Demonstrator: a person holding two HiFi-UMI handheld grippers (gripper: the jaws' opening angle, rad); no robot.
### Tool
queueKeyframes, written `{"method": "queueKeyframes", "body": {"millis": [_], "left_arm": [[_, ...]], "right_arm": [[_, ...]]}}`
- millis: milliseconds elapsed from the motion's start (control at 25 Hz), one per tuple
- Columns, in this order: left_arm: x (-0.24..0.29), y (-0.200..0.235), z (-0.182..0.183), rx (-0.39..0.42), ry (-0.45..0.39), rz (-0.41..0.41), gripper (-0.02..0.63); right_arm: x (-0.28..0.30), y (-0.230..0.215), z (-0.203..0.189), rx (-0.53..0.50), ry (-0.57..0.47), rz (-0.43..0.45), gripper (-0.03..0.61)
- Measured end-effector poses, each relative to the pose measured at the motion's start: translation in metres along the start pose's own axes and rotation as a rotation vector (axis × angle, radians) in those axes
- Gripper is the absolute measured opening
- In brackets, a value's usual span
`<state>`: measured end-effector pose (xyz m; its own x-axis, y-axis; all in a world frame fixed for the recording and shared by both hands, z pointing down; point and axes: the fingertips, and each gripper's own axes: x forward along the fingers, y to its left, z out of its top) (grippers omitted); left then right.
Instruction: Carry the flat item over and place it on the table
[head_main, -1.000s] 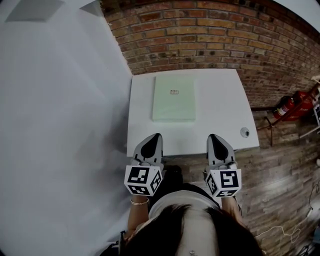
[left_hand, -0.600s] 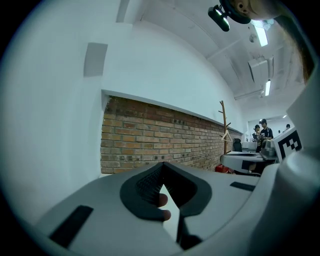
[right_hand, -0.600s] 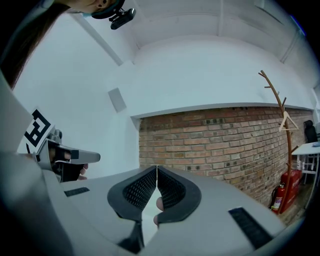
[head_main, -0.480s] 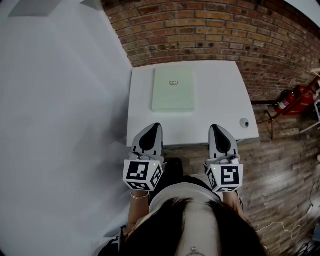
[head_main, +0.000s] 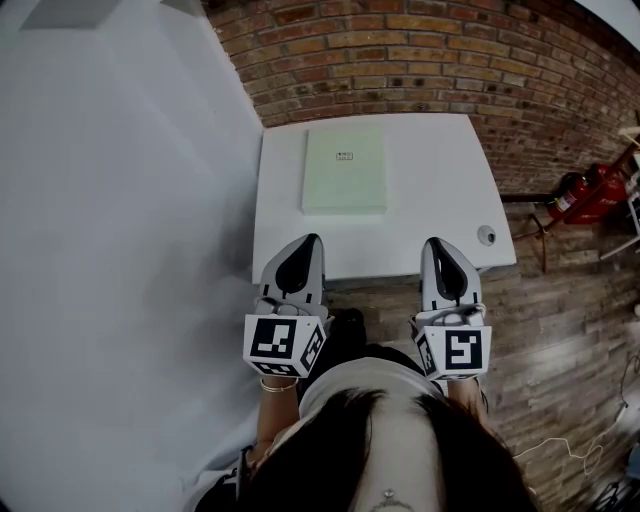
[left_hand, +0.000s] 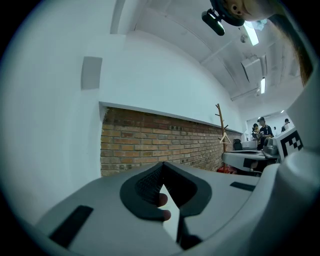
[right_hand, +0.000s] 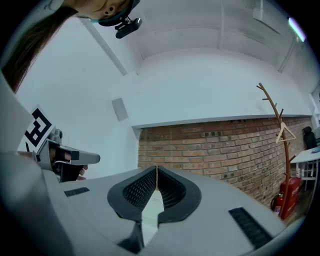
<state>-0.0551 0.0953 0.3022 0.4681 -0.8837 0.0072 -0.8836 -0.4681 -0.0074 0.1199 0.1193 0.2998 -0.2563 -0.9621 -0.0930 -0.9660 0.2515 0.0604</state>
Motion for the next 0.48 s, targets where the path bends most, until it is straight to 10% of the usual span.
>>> {"method": "queueKeyframes", "body": {"millis": [480], "left_arm": [[-0.0039, -0.0043, 0.0021, 0.01, 0.001, 0.014, 0.011]], "right_arm": [[-0.0059, -0.0021, -0.0007, -0.007, 0.004, -0.004, 0.041]]}}
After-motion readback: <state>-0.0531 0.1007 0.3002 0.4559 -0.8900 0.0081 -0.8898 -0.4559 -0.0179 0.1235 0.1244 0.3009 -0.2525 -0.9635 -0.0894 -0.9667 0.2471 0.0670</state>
